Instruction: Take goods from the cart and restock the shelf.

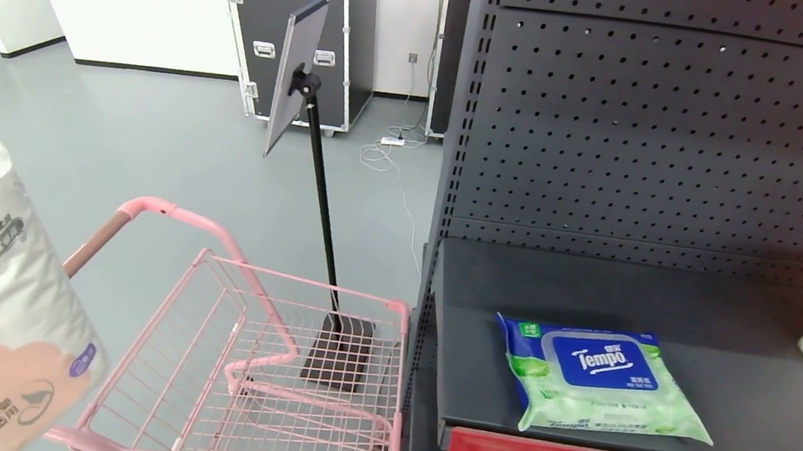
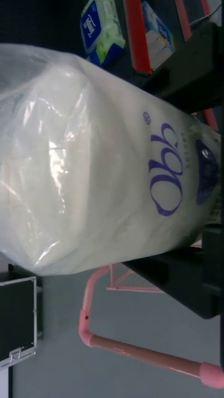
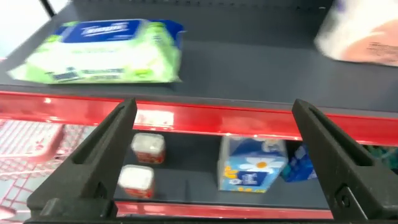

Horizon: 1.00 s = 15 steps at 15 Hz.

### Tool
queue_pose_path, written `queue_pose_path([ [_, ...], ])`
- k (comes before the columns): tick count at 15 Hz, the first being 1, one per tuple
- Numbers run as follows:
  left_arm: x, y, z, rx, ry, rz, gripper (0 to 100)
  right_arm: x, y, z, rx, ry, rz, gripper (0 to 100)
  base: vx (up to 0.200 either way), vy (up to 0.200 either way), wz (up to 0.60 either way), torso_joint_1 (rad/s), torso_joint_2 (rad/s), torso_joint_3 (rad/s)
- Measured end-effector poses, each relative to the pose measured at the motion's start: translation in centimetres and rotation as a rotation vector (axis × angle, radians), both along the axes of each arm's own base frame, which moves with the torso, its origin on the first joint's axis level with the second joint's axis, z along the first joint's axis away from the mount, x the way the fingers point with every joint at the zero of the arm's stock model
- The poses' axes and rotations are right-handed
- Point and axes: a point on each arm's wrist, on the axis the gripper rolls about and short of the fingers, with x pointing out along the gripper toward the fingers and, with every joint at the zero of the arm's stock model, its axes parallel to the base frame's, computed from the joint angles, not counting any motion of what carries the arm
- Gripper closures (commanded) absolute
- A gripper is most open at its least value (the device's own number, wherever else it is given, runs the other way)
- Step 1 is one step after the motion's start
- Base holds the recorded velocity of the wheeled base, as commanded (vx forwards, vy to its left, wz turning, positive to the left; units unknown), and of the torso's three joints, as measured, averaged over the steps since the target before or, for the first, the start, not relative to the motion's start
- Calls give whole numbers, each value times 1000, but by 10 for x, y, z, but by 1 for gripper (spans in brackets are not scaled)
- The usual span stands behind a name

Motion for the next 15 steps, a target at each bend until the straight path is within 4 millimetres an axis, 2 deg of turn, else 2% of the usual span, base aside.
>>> queue_pose_path([
  [15, -2, 0, 1, 20, -18, -4, 100, 0, 0, 0, 0, 0, 0, 0, 0, -200, 0, 4, 2, 1],
])
